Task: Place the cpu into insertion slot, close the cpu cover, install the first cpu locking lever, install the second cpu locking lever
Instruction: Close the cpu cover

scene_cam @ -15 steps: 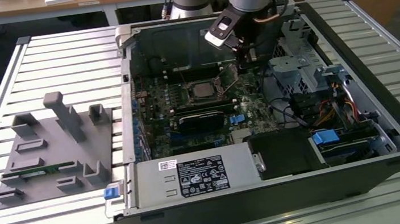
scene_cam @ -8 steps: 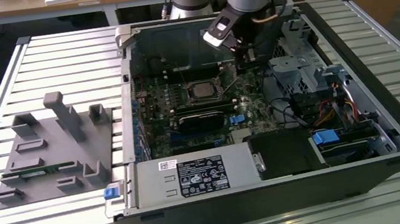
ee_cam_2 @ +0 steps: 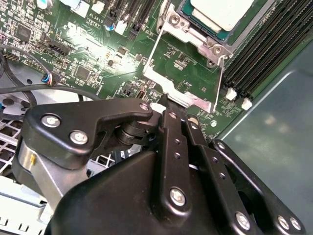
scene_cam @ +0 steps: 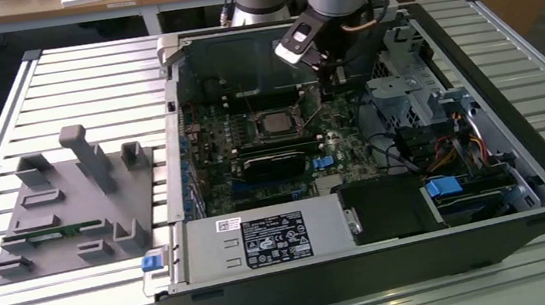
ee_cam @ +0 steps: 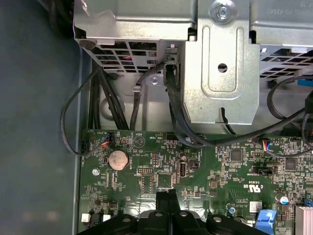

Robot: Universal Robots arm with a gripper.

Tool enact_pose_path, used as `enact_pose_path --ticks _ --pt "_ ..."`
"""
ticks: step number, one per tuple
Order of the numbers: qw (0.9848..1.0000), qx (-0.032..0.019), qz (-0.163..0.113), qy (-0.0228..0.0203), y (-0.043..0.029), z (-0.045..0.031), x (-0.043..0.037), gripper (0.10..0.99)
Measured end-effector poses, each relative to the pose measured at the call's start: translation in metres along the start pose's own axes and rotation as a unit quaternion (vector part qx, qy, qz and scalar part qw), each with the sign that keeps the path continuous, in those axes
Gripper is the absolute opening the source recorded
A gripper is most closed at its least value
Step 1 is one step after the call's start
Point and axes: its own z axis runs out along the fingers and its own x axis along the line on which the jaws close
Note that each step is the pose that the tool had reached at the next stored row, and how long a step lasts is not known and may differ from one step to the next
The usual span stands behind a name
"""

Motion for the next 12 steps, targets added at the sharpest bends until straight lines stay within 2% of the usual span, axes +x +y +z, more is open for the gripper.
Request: enact_pose_path --ticks 12 --pt "1.0000 0.0000 0.000 0.0000 -0.0027 -0.0001 0.0000 0.106"
